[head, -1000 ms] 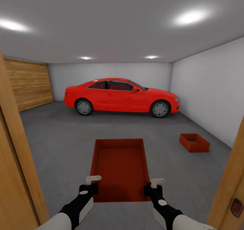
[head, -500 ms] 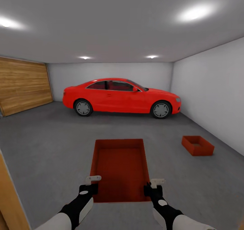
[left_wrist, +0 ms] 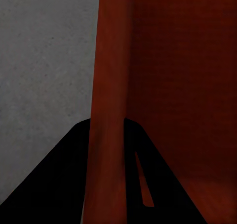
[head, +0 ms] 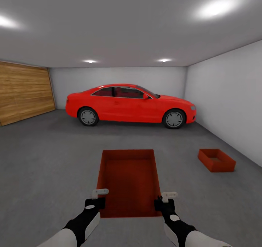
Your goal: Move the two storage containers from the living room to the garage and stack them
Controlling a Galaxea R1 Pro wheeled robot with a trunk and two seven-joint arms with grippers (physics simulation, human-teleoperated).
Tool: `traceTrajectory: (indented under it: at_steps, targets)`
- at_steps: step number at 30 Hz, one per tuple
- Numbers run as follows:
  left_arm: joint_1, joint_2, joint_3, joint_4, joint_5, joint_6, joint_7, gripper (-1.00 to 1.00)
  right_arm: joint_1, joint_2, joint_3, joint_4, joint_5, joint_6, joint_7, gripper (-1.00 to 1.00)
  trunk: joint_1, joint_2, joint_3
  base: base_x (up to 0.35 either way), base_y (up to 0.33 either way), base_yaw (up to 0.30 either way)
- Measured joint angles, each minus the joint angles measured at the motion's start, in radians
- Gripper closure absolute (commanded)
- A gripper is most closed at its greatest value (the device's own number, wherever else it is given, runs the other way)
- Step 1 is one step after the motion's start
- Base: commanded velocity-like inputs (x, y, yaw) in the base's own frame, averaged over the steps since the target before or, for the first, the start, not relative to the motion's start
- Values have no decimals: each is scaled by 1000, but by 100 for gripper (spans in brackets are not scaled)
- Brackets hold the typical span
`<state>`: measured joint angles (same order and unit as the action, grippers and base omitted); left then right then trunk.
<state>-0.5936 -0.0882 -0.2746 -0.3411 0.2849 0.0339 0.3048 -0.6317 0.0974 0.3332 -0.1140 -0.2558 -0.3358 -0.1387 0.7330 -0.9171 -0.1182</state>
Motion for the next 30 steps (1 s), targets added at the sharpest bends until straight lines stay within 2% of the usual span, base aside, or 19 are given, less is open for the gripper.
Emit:
traceTrajectory:
  at_steps: [30]
  targets:
    - [-1,0,-1,0,0,0,0,100,0,0,0,0,0,0,0,100,0,0,0,322,0,0]
